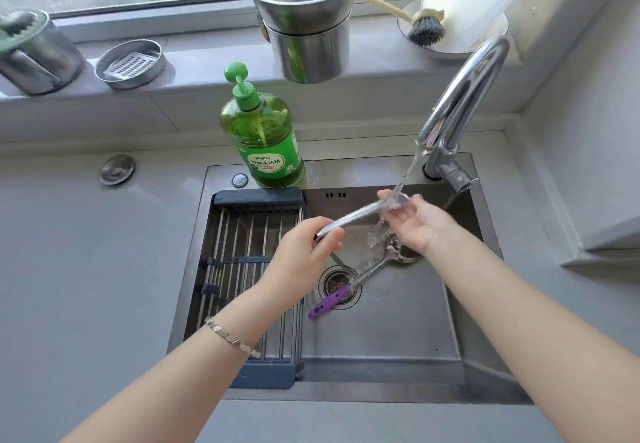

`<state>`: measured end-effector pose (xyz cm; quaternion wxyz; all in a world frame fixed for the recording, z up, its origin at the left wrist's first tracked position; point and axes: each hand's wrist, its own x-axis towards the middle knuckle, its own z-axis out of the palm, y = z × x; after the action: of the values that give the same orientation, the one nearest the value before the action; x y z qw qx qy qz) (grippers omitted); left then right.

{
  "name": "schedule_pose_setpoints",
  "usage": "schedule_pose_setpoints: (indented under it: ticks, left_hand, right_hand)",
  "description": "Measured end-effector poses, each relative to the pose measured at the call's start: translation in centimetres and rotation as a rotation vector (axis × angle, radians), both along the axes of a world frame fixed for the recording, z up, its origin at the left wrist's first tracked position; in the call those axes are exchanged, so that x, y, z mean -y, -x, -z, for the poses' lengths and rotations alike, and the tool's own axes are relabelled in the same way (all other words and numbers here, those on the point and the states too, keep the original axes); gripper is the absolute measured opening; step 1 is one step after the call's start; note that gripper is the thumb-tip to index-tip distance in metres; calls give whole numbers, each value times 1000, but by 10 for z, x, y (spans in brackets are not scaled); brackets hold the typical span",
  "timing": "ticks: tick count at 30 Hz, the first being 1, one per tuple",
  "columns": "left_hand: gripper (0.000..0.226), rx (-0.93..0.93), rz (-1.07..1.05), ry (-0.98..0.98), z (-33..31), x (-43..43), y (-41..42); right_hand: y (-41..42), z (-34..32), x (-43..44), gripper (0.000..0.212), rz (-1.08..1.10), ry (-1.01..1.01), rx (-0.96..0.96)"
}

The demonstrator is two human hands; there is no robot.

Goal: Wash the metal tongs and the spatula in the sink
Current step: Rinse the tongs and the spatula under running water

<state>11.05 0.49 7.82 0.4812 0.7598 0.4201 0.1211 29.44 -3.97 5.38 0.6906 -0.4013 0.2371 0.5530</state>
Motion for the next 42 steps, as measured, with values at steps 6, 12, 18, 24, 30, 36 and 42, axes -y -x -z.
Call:
schedule_pose_setpoints:
  ticks: [6,12,18,24,30,36,42]
  left_hand:
    - [25,390,-623,743,-13,-6,-13]
    - [36,560,-957,1194,-13,-5,-24]
    - [43,611,-1070,1310,-10,-2,-32]
    - [19,344,-732,1363,-8,7,-28]
    - [31,249,-641,1448,-1,11,-35]
    - [38,128,-588,1302,-2,12,-43]
    - [38,92,-615,1276,0,14,-52]
  right_hand:
    - [-5,4,27,31,-467,290,639]
    - [18,-14,38,22,-472,-117,509]
    - [17,-17,26,8,-170,-308,306]
    - [11,-29,4,18,-215,23,573]
    - [35,-30,2,9,-362,62,790]
    - [40,-20,19,12,-583,33,724]
    - [28,-18,14,5,-371,60,617]
